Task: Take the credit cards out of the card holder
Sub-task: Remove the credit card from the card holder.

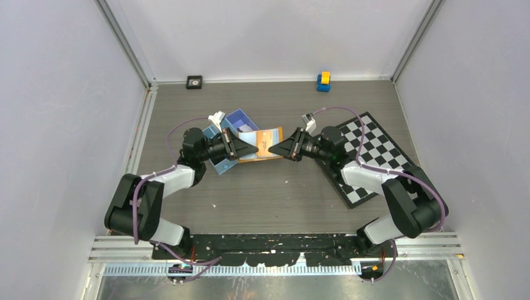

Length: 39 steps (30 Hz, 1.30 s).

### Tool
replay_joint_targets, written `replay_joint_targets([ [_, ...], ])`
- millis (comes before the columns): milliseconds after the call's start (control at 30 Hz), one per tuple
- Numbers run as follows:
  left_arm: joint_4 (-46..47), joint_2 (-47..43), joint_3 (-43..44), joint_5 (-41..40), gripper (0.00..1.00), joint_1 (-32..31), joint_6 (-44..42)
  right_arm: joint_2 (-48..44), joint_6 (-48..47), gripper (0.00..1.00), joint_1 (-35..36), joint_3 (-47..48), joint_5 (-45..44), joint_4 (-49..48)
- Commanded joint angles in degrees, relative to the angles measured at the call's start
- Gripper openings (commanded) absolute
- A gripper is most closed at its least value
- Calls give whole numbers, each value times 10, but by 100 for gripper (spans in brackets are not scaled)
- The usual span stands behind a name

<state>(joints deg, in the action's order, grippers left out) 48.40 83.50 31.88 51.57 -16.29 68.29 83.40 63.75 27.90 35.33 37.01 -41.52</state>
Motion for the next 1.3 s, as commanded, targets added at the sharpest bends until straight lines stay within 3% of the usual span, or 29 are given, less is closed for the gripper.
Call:
replay_joint_targets([
  [0,-148,-46,25,-49,0,22,-97,7,-39,1,-6,44,-4,50],
  [67,-180,-58,28,-59,0,22,-115,16,-53,0,-2,58,-4,81],
  [200,-189,-62,29,-62,0,22,-119,37,-39,1,7,67,16,56],
  [567,-25,0,8,-18,0,26,-21,-9,-11,0,-10,21,-9,-5],
  [700,-19,-2,7,-17,0,26,-18,-4,2,11,-13,17,-2,-32],
  [1267,-23,2,11,-11,0,22,-18,-3,11,29,-13,12,7,-57],
])
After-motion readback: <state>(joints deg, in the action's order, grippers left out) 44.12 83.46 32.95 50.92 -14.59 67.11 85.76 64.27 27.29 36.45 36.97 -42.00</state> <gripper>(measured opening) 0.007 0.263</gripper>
